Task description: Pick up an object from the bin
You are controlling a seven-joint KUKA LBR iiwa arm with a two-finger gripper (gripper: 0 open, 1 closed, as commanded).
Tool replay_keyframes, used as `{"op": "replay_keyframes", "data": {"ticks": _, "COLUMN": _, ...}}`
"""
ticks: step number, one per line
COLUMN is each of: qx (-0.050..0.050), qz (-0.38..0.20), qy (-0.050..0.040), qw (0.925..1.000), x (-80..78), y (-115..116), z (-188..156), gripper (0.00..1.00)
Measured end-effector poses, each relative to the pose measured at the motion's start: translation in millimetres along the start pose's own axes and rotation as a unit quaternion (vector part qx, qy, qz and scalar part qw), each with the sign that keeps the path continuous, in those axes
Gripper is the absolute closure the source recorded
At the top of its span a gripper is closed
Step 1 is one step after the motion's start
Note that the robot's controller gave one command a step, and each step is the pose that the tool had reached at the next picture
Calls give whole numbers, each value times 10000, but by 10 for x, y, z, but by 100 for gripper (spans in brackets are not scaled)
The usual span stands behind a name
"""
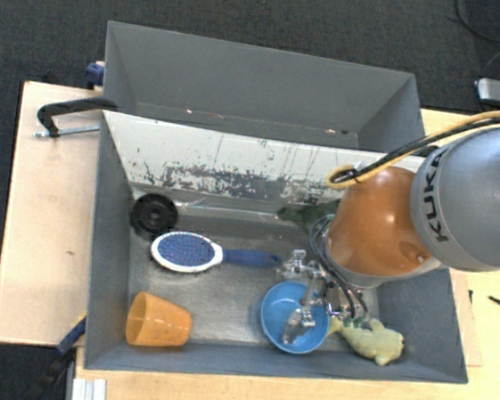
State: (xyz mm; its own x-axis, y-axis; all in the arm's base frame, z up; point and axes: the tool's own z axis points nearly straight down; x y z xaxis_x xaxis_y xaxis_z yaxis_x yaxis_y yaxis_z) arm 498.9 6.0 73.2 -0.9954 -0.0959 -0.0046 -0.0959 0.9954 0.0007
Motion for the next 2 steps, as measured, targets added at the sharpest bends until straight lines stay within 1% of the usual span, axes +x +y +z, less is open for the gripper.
{"op": "replay_keyframes", "data": {"ticks": 1, "qx": 0, "qz": 3, "qy": -2, "qw": 10000, "x": -10, "y": 3, "z": -5, "gripper": 0}}
{"op": "replay_keyframes", "data": {"ticks": 2, "qx": 16, "qz": 8, "qy": -155, "qw": 9999, "x": -96, "y": -10, "z": -56, "gripper": 100}}
